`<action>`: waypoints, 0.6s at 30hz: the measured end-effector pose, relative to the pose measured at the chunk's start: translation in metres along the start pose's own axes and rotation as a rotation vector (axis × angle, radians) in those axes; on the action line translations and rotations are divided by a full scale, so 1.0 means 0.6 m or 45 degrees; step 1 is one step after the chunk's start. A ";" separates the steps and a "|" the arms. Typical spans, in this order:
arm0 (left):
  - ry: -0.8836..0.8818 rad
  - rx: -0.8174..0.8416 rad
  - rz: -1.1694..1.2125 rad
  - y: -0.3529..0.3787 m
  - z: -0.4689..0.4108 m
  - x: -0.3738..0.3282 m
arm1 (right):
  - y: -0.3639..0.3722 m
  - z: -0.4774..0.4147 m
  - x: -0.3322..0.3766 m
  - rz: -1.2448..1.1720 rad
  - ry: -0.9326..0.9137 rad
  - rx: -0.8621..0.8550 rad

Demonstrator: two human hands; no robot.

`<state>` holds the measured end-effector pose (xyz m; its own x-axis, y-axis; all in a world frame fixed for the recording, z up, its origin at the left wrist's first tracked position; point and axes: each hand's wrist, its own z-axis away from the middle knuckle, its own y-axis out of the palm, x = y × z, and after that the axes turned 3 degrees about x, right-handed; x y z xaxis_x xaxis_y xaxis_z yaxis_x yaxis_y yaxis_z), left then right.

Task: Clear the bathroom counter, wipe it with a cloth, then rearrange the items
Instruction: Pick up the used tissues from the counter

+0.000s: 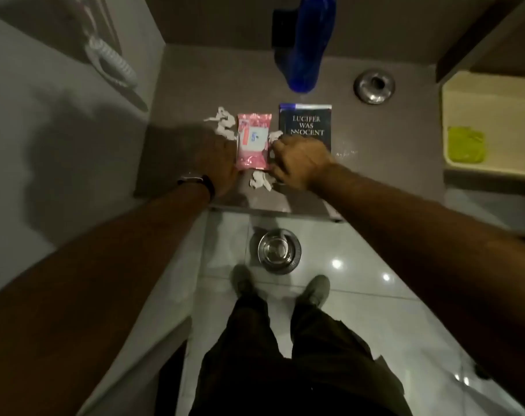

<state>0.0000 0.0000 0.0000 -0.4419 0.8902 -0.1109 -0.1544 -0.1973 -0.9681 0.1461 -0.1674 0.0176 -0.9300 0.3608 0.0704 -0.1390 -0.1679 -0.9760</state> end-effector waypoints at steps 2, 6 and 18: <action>-0.028 -0.006 0.058 0.023 0.008 0.010 | 0.021 -0.001 0.020 -0.030 -0.081 0.076; -0.126 0.167 -0.044 0.061 0.010 0.023 | 0.056 -0.001 0.061 -0.165 -0.101 0.130; -0.069 0.377 -0.033 0.048 -0.004 0.037 | 0.064 -0.005 0.086 -0.361 0.050 0.106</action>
<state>-0.0119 0.0150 -0.0308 -0.4794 0.8750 -0.0672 -0.4140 -0.2930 -0.8618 0.0938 -0.1524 -0.0171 -0.8363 0.4389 0.3285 -0.4206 -0.1292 -0.8980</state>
